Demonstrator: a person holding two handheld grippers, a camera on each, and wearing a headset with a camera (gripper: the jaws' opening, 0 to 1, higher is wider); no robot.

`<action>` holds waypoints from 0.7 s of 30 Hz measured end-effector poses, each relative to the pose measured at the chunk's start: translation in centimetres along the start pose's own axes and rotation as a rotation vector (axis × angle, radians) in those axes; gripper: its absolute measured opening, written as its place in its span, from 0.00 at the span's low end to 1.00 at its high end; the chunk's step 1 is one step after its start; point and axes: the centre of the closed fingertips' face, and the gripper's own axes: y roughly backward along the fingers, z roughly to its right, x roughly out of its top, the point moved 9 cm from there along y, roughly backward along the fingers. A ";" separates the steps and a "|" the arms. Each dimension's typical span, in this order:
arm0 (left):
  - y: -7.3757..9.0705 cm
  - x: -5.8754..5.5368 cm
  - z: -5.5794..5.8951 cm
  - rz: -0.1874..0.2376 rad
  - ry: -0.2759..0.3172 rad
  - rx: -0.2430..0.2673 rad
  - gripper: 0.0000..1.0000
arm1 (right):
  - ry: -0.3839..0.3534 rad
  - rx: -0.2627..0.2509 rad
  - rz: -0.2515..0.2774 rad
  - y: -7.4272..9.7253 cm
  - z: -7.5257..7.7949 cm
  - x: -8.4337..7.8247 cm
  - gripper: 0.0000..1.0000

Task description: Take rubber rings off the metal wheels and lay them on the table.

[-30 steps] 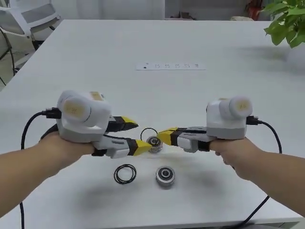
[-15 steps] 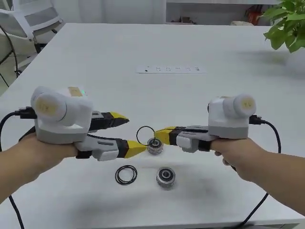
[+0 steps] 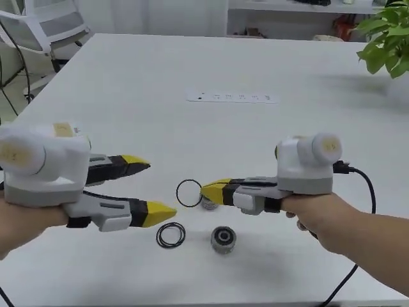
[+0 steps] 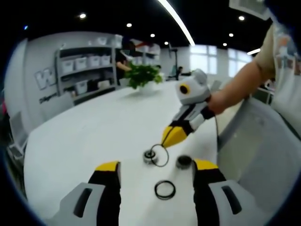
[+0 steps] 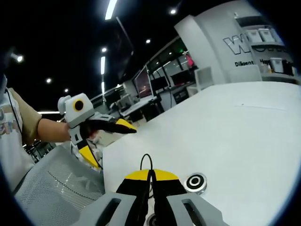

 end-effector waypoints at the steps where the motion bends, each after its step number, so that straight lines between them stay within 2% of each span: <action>1: 0.3 -0.1 0.0 0.001 0.005 0.005 0.63 | 0.000 0.001 -0.002 0.0 0.0 0.0 0.00; 10: 1.6 -0.8 0.4 0.013 0.020 0.023 0.68 | -0.002 0.021 -0.031 -0.8 -0.6 -0.4 0.00; 21: 2.7 -1.6 0.7 0.006 0.032 0.042 0.73 | 0.000 0.043 -0.090 -2.1 -1.1 -1.4 0.00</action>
